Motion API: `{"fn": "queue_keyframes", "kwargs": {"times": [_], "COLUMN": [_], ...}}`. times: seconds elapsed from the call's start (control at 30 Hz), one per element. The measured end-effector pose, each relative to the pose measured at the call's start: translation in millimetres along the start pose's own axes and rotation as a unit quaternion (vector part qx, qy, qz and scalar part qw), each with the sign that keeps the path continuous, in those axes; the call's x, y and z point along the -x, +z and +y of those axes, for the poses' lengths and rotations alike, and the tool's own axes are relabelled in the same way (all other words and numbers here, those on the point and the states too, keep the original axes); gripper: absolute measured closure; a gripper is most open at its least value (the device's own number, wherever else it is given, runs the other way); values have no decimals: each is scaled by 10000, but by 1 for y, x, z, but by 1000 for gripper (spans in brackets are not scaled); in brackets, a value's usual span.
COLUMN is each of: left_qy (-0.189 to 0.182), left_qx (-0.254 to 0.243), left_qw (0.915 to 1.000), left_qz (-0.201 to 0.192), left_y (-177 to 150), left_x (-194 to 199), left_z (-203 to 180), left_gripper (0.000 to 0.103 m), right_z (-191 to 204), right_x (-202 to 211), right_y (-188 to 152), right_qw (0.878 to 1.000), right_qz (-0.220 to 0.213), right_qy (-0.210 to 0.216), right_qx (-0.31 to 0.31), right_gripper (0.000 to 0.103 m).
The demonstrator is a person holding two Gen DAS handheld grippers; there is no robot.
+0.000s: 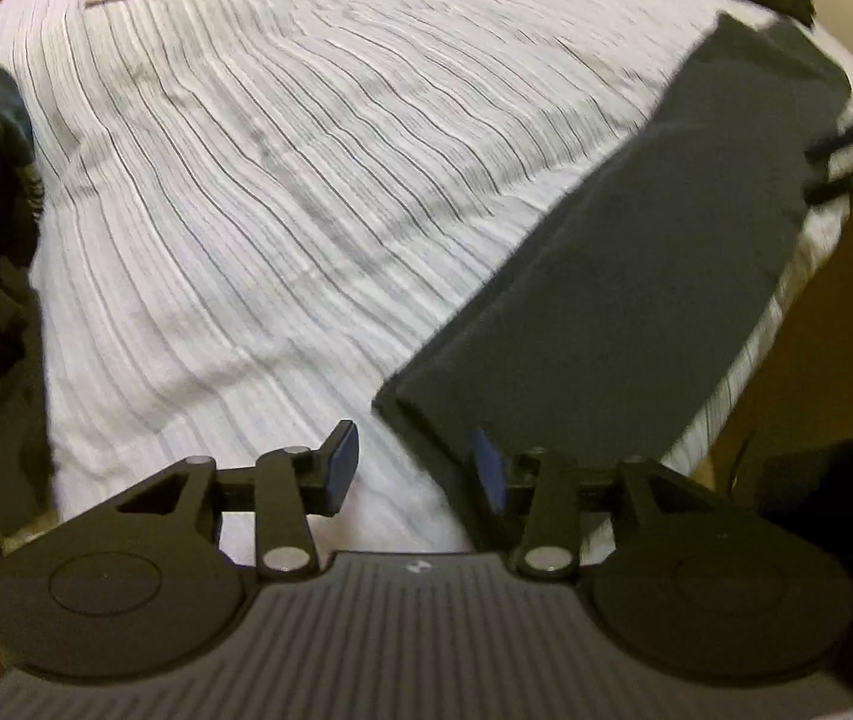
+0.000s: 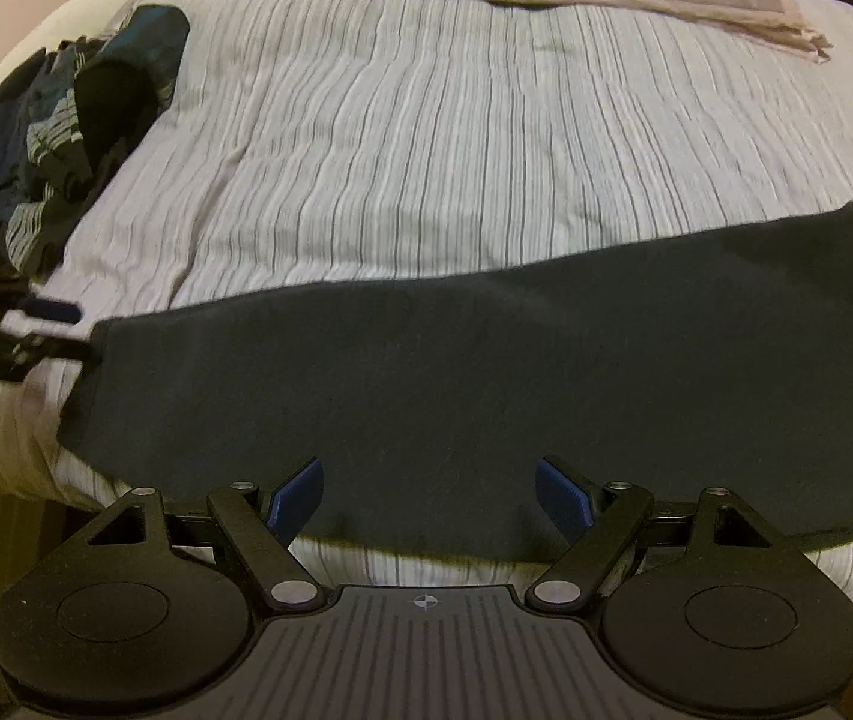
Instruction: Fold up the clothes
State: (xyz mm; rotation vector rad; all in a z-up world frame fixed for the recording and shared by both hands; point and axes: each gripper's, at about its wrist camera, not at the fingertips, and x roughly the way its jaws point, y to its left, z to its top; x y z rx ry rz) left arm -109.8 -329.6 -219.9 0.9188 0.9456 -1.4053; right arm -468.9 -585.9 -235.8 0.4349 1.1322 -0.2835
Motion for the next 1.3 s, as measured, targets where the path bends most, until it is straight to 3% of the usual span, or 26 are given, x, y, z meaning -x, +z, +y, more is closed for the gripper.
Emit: {"fn": "queue_keyframes", "kwargs": {"times": [0.07,0.17,0.2,0.23,0.3,0.4,0.57,0.67,0.8,0.93,1.1,1.3], "left_qy": [-147,-198,-190,-213,-153,19,4,143,256,147,-124,-723], "left_qx": [198,76,-18,-82,-156,-106,-122,80,256,46,-467,-846], "left_qw": [9997,9996,9996,9994,9996,9999,9995,9995,9991,9999,9987,9925], "left_qz": [25,205,227,253,152,-118,304,286,220,16,-186,-497], "left_y": [7,10,10,9,10,16,10,5,-7,-7,25,94], "left_x": [-16,-32,-30,-28,-17,-4,-35,-30,-5,14,13,1], "left_z": [6,5,2,1,-2,1,8,16,27,12,-25,-80], "left_gripper": [66,75,82,95,96,96,94,77,80,80,78,73], "right_z": [-3,-9,-11,-14,-16,-16,-14,-14,-13,-21,-58,-137], "right_x": [0,2,3,3,5,4,4,1,-4,6,32,65], "right_y": [-3,-6,-7,-8,-9,-11,-14,-19,-23,-18,-12,-2], "right_qw": [10000,9999,9999,9998,9997,9996,9996,9993,9989,9985,9949,9879], "right_qz": [24,30,30,24,5,14,30,48,105,-60,-357,-630], "right_qy": [-20,-75,-101,-124,-137,-123,-101,-82,-61,-188,-582,-1089], "right_qx": [-19,-87,-125,-158,-210,-234,-274,-365,-443,-515,-740,-903], "right_gripper": [22,22,22,22,22,22,22,22,22,22,22,22]}}
